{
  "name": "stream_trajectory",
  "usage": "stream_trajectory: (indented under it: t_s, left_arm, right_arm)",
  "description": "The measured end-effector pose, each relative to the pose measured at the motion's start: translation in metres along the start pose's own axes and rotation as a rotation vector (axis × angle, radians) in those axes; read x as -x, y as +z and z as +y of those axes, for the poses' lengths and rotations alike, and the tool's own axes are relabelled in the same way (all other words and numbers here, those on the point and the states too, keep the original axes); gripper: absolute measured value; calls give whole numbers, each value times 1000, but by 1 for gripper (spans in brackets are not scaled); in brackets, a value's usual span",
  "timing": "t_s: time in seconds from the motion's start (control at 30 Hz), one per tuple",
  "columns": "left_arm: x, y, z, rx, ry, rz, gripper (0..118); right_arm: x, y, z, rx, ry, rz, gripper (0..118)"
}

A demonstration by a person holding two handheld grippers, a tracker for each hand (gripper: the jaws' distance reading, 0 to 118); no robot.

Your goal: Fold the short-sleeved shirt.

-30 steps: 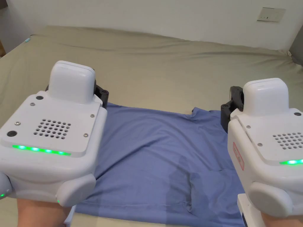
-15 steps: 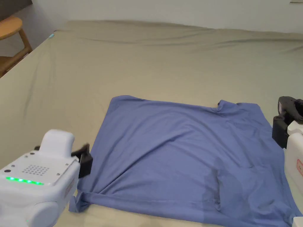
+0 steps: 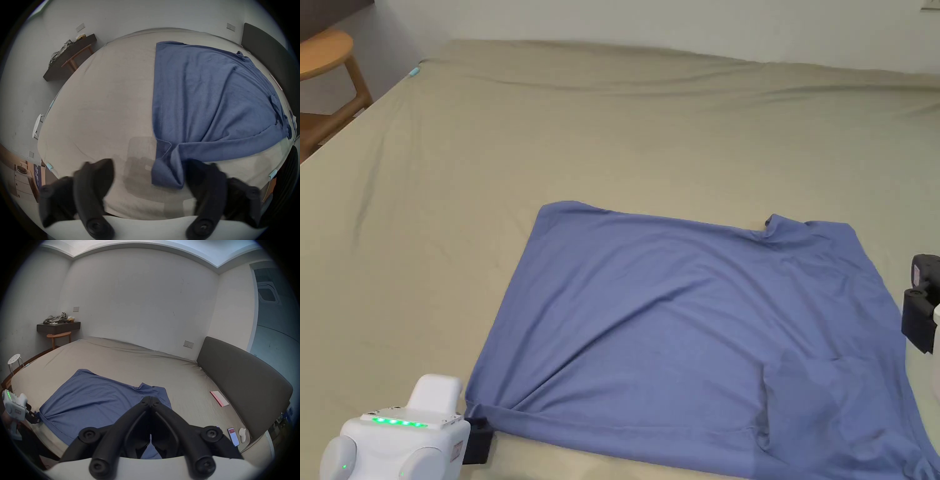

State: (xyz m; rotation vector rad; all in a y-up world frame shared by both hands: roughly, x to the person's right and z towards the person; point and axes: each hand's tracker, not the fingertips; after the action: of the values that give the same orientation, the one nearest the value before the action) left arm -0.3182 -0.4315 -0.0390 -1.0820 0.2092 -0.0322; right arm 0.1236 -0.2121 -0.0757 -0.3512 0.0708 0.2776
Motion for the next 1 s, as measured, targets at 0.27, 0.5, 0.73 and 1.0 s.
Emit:
stream_trajectory:
  t_s: [0.27,0.5,0.73,1.0]
  left_arm:
    - [-17,11,6,-54,-6,-72,4]
    - [-10,54,22,-222,96,-106,4]
    - [-15,63,23,-219,99,-89,4]
    - [-15,54,12,-138,103,-67,4]
  right_arm:
    - [-16,-2,-9,22,-15,-31,0]
    - [-51,-25,-76,253,-86,-33,0]
    - [-76,-57,-197,724,-212,-17,112]
    - [-64,-70,-233,799,-160,1,107]
